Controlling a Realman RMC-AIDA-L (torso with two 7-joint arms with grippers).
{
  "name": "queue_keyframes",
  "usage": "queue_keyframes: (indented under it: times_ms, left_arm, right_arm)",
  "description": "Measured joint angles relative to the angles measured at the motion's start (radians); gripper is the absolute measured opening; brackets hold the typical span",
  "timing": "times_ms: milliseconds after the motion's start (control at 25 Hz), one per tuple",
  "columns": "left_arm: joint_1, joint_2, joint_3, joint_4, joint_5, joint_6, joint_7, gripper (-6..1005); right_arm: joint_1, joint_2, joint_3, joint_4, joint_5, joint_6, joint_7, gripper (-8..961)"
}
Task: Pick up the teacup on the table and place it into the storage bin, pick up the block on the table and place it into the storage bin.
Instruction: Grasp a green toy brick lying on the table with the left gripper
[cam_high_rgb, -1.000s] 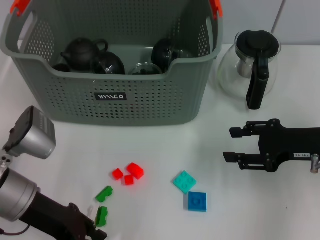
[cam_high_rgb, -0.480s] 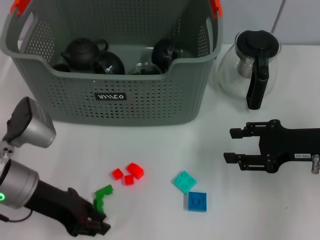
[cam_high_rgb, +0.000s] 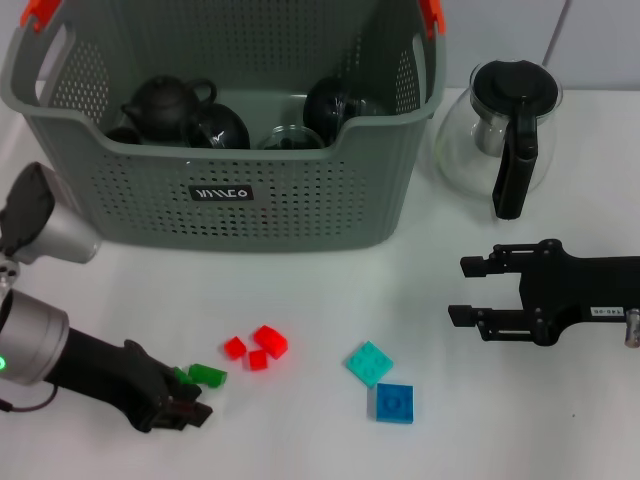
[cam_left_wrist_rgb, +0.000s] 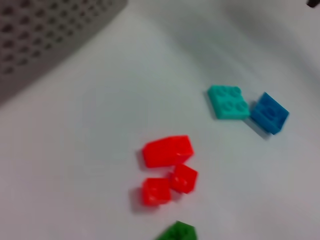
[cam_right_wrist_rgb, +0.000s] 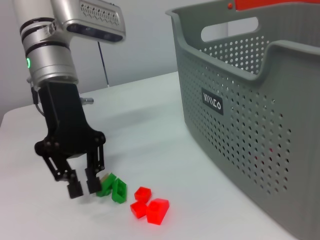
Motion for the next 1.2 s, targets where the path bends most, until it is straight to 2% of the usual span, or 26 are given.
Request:
queue_keyframes:
  times_ms: [440, 840, 1200]
  left_arm:
    - [-0.001, 0.011, -0.07, -0.069, 0.007, -0.002, -0.026, 290]
    - [0.012, 0.005, -0.074, -0.107, 0.019, 0.035, -0.021, 291]
    - [0.023, 0.006, -0.087, -0.113, 0.035, -0.008, -0.087, 297]
  right_arm:
    - [0.003, -0.002, 0.003, -0.007, 0.0, -0.006, 0.015, 683]
    - [0.004, 0.0, 0.006, -0.007, 0.002, -0.008, 0.016, 683]
    - [0.001, 0.0, 0.007, -0.005, 0.003, -0.008, 0.019, 683]
